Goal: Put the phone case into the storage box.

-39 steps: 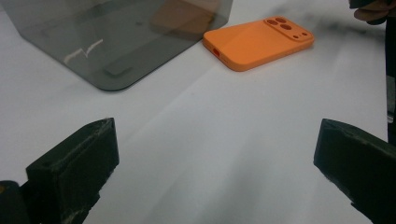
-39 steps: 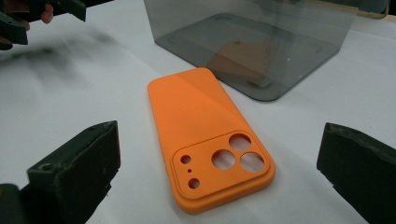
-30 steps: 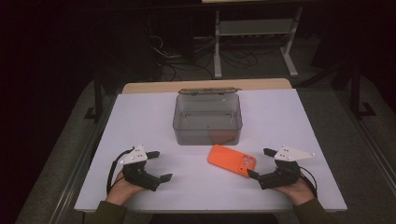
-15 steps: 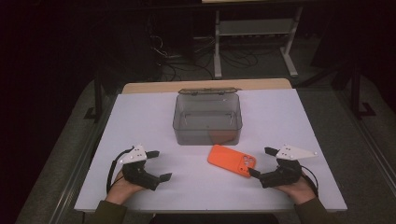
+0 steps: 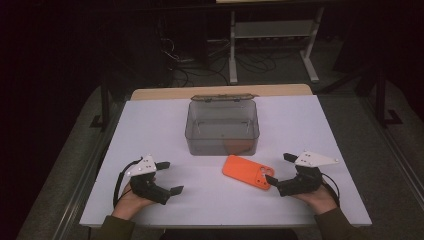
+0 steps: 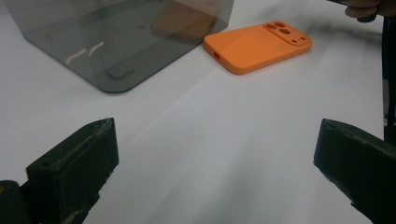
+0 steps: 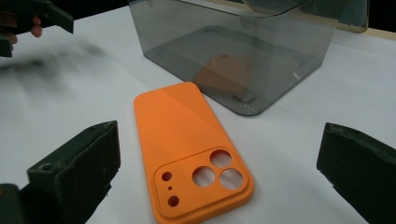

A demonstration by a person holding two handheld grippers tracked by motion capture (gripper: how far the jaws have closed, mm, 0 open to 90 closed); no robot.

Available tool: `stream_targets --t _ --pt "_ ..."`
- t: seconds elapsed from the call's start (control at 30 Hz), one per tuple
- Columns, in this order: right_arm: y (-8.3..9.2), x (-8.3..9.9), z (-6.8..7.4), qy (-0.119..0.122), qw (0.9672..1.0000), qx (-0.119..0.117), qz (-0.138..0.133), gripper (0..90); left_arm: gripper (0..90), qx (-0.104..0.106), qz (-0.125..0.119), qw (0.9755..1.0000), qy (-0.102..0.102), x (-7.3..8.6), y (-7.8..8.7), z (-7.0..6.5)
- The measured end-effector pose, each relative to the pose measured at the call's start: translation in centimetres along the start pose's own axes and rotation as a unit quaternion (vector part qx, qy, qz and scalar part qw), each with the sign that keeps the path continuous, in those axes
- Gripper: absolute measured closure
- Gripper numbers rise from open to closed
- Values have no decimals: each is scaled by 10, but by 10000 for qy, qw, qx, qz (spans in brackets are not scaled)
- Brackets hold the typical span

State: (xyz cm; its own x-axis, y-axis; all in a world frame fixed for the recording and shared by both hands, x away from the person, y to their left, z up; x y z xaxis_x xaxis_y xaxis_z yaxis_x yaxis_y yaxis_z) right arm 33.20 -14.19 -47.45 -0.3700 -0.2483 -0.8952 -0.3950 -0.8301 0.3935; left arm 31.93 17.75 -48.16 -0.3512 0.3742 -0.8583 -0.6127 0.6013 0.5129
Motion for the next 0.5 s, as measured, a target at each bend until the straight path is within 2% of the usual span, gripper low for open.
stream_targets --t 0.4,0.5 --pt "-3 -10 -5 72 10000 14 -58 0 0 -22 -34 10000 -11 -1 2 0" --pt "-2 -11 -8 27 10000 13 -94 0 0 -29 -43 10000 22 -2 3 0"
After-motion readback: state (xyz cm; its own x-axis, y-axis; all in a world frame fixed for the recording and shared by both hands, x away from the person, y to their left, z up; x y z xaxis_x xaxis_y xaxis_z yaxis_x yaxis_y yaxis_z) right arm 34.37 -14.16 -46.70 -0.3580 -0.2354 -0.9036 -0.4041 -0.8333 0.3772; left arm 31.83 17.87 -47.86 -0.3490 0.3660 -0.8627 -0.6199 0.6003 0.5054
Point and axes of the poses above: each handheld gripper's, and its own axes: y roughly backward along the jaws, x roughly out of its underside, z roughly to its left, the point moved 10 cm from there along -y, roughly forward along the jaws, and after that the axes turned 15 degrees about -x, right-handed, at the moved point
